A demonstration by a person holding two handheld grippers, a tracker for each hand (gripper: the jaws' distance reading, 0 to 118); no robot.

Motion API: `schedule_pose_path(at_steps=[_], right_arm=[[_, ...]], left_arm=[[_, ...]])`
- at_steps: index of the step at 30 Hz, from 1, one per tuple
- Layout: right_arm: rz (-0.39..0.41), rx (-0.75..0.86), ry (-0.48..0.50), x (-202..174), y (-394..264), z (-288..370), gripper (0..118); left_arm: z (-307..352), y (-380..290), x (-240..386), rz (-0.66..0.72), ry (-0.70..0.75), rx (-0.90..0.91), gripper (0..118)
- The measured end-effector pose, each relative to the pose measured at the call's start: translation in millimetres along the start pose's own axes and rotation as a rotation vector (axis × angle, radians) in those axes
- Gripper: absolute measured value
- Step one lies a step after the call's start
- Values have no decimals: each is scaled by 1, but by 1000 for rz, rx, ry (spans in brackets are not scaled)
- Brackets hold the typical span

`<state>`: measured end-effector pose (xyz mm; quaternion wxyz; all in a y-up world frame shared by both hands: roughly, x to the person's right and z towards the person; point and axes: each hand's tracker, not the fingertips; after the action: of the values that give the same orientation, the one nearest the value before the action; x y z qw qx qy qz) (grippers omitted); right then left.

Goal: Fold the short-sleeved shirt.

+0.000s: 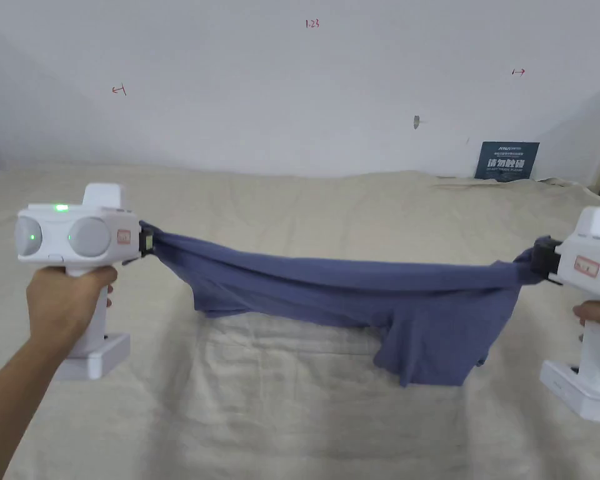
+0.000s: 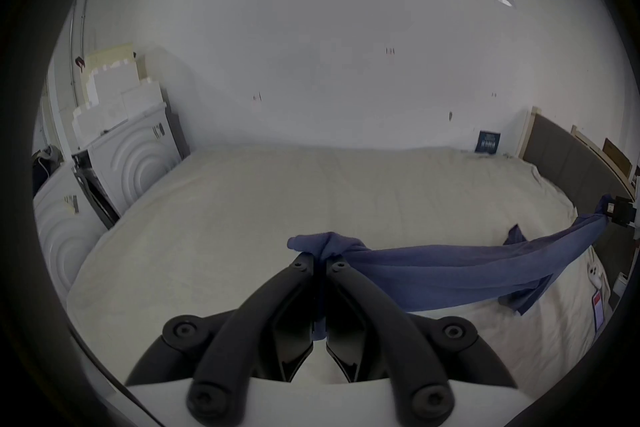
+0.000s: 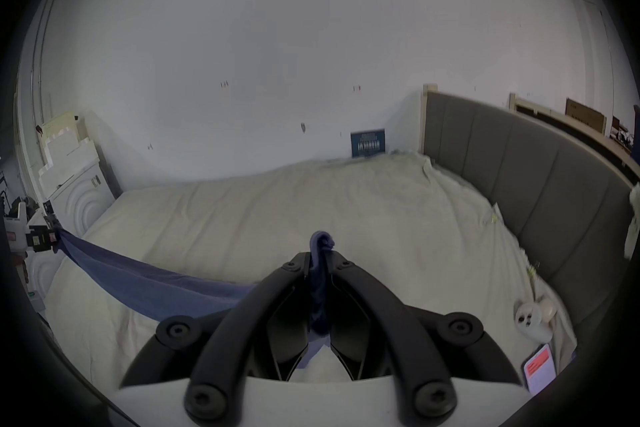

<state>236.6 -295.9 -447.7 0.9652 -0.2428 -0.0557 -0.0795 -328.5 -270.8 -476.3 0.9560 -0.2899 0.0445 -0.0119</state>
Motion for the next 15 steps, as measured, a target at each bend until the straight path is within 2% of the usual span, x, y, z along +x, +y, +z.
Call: schedule_pose_path(at_steps=[6, 15], right_arm=[[-22, -85, 4, 17, -70, 16, 6], [-28, -173, 15, 14, -157, 76, 6]], left_arm=[[9, -75, -9, 13, -16, -86, 2], [28, -187, -30, 57, -17, -227, 2]])
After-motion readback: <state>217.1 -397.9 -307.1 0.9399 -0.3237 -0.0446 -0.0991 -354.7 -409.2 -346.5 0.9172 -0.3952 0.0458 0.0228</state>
